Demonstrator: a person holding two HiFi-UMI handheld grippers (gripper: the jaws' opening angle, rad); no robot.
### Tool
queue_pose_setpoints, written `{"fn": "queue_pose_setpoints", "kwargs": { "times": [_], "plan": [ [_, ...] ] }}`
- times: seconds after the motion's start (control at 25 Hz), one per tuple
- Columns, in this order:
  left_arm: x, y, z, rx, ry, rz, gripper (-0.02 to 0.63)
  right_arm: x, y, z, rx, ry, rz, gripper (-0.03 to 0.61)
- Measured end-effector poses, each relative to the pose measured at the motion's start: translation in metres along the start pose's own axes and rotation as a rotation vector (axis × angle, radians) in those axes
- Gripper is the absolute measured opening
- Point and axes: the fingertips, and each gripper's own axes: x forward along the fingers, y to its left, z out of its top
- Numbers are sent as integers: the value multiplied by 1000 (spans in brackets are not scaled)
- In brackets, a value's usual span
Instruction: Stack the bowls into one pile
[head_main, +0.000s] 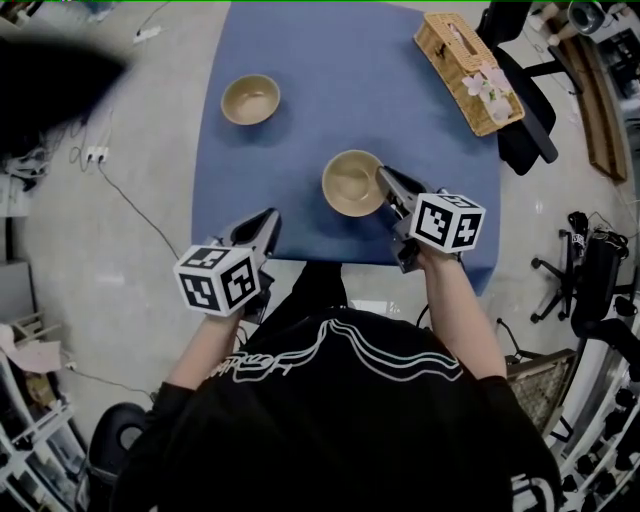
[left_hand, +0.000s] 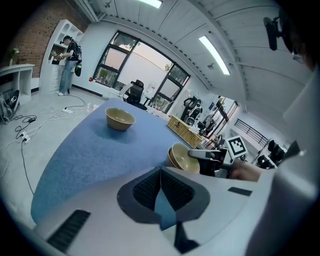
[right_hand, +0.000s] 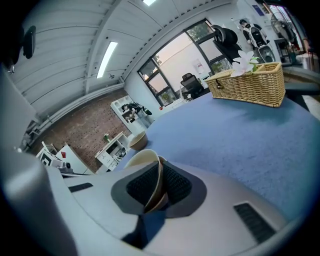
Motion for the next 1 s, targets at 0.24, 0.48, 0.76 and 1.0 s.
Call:
{"fn": "queue_pose_setpoints", "kwargs": {
  "times": [0.24, 0.48, 0.76, 1.0],
  "plan": [
    [-3, 0, -1, -1, 1, 4, 25, 0, 5, 0, -25, -20, 31, 64],
    [-22, -8, 5, 7, -31, -12, 25, -9, 23, -3, -61, -23, 51, 184],
    [-57, -26, 23, 37, -114, -27, 25, -35, 47, -2, -182, -41, 25, 247],
    [-89, -38, 27, 88, -158, -17, 25, -56, 79, 2, -199, -92, 86, 247]
  ]
}}
